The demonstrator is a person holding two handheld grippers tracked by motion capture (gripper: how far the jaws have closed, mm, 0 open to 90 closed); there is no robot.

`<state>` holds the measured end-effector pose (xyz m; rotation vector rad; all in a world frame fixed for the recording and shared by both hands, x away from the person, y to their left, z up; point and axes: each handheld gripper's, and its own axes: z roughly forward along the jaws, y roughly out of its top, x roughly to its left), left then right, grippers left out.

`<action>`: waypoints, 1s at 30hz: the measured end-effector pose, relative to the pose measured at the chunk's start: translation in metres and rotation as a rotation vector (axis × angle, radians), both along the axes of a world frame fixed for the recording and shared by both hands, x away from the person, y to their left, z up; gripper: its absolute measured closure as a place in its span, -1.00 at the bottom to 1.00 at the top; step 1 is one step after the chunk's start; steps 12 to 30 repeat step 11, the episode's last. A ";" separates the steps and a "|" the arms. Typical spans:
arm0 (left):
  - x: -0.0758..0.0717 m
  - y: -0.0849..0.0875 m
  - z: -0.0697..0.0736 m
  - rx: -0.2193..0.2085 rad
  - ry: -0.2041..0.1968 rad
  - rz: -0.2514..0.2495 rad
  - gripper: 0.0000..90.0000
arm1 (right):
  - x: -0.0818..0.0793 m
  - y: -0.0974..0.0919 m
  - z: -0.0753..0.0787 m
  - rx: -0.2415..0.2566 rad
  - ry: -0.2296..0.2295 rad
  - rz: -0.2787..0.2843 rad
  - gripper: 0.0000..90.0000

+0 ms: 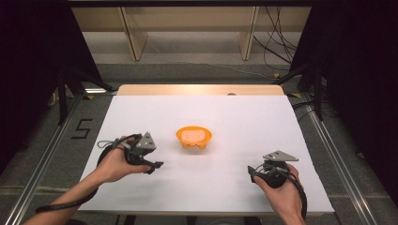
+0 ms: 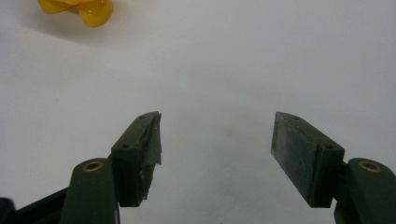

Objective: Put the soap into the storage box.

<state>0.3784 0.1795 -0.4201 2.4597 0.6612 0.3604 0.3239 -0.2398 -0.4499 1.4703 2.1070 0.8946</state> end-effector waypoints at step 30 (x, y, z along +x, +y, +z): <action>-0.041 0.033 -0.044 -0.126 0.016 0.172 -0.20 | 0.000 0.002 -0.002 0.018 -0.008 0.001 -0.26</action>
